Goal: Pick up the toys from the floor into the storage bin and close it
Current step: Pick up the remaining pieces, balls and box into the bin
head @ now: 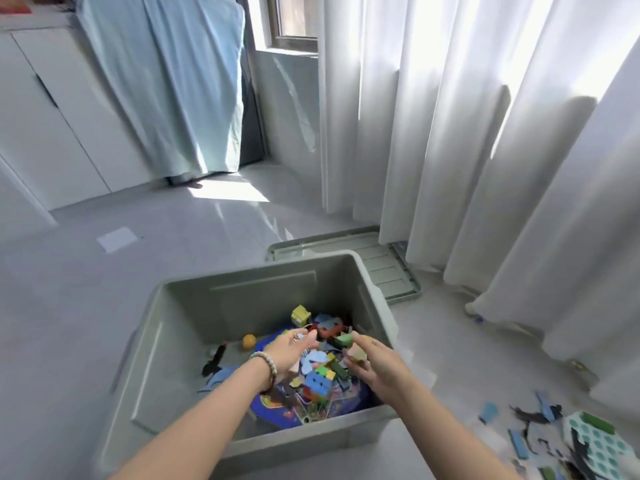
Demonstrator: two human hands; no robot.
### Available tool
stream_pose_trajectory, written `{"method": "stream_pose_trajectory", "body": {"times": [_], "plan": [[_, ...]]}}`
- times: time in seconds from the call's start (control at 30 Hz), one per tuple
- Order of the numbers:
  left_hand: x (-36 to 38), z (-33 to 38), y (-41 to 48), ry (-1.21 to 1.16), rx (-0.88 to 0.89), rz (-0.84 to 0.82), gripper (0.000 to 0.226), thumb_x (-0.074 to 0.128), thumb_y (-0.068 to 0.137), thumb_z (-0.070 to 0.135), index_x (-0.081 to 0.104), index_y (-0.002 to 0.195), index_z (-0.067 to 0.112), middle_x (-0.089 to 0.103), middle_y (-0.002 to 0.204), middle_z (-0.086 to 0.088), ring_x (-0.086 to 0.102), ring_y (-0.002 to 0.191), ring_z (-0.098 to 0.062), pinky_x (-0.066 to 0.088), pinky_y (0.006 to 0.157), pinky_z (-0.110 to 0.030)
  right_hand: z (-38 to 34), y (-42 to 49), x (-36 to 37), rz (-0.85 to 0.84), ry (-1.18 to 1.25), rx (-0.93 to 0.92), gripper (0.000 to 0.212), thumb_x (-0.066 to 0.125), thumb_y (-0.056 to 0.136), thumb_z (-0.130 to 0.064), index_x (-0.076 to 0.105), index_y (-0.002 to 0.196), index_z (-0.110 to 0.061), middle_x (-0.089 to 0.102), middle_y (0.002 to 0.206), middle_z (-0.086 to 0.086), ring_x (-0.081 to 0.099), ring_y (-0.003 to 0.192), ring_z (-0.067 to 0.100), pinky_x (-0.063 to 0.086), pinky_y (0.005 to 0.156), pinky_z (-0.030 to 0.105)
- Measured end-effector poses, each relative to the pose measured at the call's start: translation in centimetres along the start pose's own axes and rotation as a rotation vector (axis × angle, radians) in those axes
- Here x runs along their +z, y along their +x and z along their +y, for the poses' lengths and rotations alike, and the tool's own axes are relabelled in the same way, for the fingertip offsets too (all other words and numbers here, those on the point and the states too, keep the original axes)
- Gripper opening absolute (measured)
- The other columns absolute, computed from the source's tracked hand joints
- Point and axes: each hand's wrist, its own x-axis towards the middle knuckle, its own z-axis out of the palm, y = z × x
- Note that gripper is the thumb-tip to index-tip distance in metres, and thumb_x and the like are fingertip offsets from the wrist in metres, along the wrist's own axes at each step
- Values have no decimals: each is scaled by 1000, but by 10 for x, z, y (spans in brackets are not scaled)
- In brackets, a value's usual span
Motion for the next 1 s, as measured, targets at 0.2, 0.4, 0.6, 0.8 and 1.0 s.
{"method": "stream_pose_trajectory", "body": {"times": [0.2,0.4,0.6,0.8,1.0], "plan": [[-10,2,5,-177,-96,98,54,44,96,40,29,145,20,39,146,0,39,132,-20,36,106,-38,-6,-2,-17,-28,-259,-22,47,53,95,-26,40,138,-12,46,139,7,44,123,18,32,110,36],[36,23,7,182,97,110,49,45,97,29,34,142,12,39,146,-5,40,132,-20,35,109,-34,-28,-24,-78,-21,-257,-65,33,56,93,-23,54,124,-11,60,122,5,60,110,23,50,91,33],[138,51,6,464,367,-12,48,51,94,27,38,139,16,41,145,-4,39,133,-19,30,107,-27,-34,-53,-192,261,-413,-147,23,54,95,-20,58,117,-14,60,123,9,57,107,19,46,91,31],[244,26,10,683,513,-119,41,51,94,28,45,133,18,47,138,2,42,128,-14,30,104,-23,7,-77,-314,480,-512,-71,31,57,92,-15,56,122,-9,56,126,10,53,109,20,43,93,33],[310,-63,40,812,182,-280,53,58,89,37,41,135,18,46,136,0,50,120,-19,40,99,-29,69,-81,-387,611,-531,-6,35,68,85,-18,58,118,-12,54,128,6,50,110,19,43,90,31]]}}
